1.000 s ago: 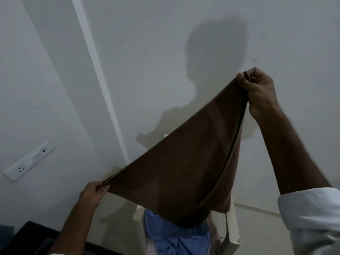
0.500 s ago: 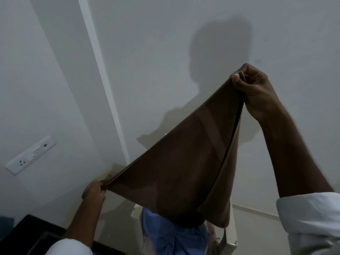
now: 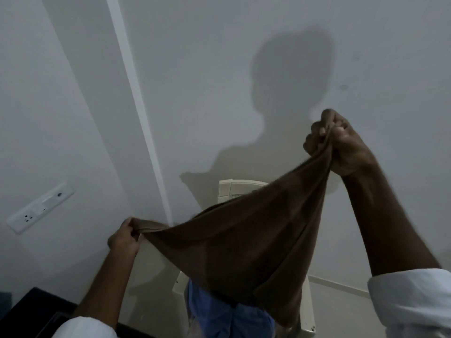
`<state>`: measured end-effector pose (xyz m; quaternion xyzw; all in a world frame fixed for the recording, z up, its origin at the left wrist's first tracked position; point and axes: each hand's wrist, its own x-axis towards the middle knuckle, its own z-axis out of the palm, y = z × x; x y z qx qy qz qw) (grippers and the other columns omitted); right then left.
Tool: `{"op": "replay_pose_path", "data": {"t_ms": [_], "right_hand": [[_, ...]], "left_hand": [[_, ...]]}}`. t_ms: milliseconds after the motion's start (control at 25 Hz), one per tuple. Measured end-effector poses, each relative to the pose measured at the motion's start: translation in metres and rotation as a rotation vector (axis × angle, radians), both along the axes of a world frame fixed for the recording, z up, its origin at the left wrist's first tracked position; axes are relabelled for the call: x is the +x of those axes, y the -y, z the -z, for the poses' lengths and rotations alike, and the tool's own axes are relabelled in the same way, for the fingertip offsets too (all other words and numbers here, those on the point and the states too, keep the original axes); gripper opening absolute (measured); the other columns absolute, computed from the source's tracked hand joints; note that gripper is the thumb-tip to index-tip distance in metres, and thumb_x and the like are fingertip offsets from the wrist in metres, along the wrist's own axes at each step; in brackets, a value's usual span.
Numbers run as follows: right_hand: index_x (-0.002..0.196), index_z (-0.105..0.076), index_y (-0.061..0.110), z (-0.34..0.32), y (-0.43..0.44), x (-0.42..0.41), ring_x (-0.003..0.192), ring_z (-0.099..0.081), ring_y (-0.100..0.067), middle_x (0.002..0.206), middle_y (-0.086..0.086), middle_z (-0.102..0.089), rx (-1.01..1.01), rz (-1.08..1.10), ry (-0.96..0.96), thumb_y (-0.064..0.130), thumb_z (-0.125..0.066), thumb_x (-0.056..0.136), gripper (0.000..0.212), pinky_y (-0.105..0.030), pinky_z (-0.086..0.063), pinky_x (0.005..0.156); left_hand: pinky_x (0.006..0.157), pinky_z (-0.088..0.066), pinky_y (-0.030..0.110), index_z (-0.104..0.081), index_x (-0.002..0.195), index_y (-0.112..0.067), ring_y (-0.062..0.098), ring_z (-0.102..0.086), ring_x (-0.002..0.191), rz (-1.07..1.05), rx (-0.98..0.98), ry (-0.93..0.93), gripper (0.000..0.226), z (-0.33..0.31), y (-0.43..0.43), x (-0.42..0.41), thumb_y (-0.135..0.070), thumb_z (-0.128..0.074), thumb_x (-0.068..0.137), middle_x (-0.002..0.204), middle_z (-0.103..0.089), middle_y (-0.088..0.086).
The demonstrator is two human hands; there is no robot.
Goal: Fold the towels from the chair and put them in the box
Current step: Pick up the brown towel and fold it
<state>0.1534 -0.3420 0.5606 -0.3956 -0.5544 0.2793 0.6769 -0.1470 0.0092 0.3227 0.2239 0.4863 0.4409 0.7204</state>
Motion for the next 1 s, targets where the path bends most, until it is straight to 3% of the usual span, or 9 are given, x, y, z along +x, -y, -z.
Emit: {"op": "replay_pose_path", "data": {"t_ms": [40,120,200,280,360,520,760,880,1000], "right_hand": [[0.081,-0.063,0.023,0.004,-0.001,-0.001,0.050,-0.049,-0.008,0.069,0.007,-0.062,-0.002,-0.122,-0.012,0.040,-0.079,0.084,0.023,-0.023,-0.034,0.050],[0.082,-0.064,0.019,0.010,-0.007,-0.006,0.046,-0.047,-0.010,0.066,0.005,-0.063,-0.028,-0.262,-0.062,0.033,-0.080,0.084,0.021,-0.020,-0.034,0.049],[0.083,-0.065,0.015,0.019,-0.013,-0.014,0.051,-0.055,-0.010,0.069,0.000,-0.065,-0.104,-0.334,-0.065,0.029,-0.081,0.082,0.021,-0.018,-0.040,0.050],[0.082,-0.066,0.014,0.030,-0.020,-0.022,0.059,-0.060,-0.014,0.072,-0.004,-0.066,-0.203,-0.283,-0.013,0.030,-0.084,0.079,0.024,-0.020,-0.047,0.056],[0.079,-0.068,0.015,0.038,-0.030,-0.035,0.064,-0.057,-0.015,0.072,-0.009,-0.064,-0.255,-0.100,0.138,0.032,-0.085,0.077,0.024,-0.022,-0.045,0.060],[0.081,-0.066,0.007,0.050,-0.047,-0.061,0.069,-0.060,-0.009,0.073,0.000,-0.066,-0.269,0.055,0.227,0.006,-0.073,0.085,0.008,-0.019,-0.047,0.065],[0.081,-0.066,0.005,0.078,-0.063,-0.075,0.080,-0.060,-0.021,0.080,-0.009,-0.064,-0.220,0.295,0.216,0.016,-0.077,0.084,0.016,-0.036,-0.046,0.074],[0.077,-0.061,0.012,0.092,-0.068,-0.079,0.082,-0.060,-0.020,0.081,-0.007,-0.064,-0.230,0.330,0.201,0.019,-0.077,0.084,0.019,-0.038,-0.046,0.077],[0.084,-0.058,0.012,0.103,-0.068,-0.084,0.087,-0.062,-0.023,0.090,-0.018,-0.067,-0.268,0.364,0.091,0.018,-0.077,0.084,0.020,-0.042,-0.048,0.081]], "left_hand": [[0.082,-0.053,0.026,-0.060,0.123,0.007,0.020,-0.065,0.092,0.026,0.031,0.046,0.031,-0.006,-0.001,0.008,0.008,-0.045,0.096,0.136,-0.055,0.012],[0.093,-0.052,0.032,-0.059,0.128,0.004,0.022,-0.063,0.092,0.103,0.130,0.074,0.040,-0.026,-0.003,0.027,0.012,-0.043,0.092,0.134,-0.058,0.017],[0.090,-0.054,0.029,-0.068,0.118,0.000,0.021,-0.065,0.092,0.236,0.253,0.056,0.045,-0.054,0.013,0.044,0.015,-0.040,0.086,0.112,-0.071,0.012],[0.072,-0.057,0.022,-0.078,0.091,-0.009,0.017,-0.069,0.082,0.397,0.438,0.033,0.043,-0.086,0.048,0.057,0.015,-0.043,0.087,0.090,-0.076,0.003],[0.069,-0.056,0.020,-0.077,0.083,-0.011,0.015,-0.069,0.076,0.518,0.610,0.003,0.037,-0.116,0.086,0.073,0.013,-0.049,0.088,0.084,-0.076,0.003],[0.085,-0.056,0.022,-0.075,0.092,-0.005,0.017,-0.071,0.090,0.616,0.871,-0.011,0.029,-0.139,0.142,0.085,0.013,-0.053,0.088,0.093,-0.077,0.007],[0.085,-0.057,0.031,-0.068,0.097,0.001,0.021,-0.070,0.090,0.709,0.974,0.069,0.010,-0.133,0.170,0.087,0.003,-0.066,0.086,0.095,-0.074,0.013],[0.082,-0.055,0.040,-0.050,0.090,-0.004,0.032,-0.067,0.091,0.718,0.953,0.109,0.021,-0.128,0.173,0.088,-0.005,-0.070,0.082,0.099,-0.068,0.026],[0.081,-0.055,0.039,-0.045,0.085,-0.009,0.033,-0.069,0.093,0.716,0.982,0.090,0.024,-0.125,0.174,0.088,0.001,-0.066,0.083,0.101,-0.068,0.029]]}}
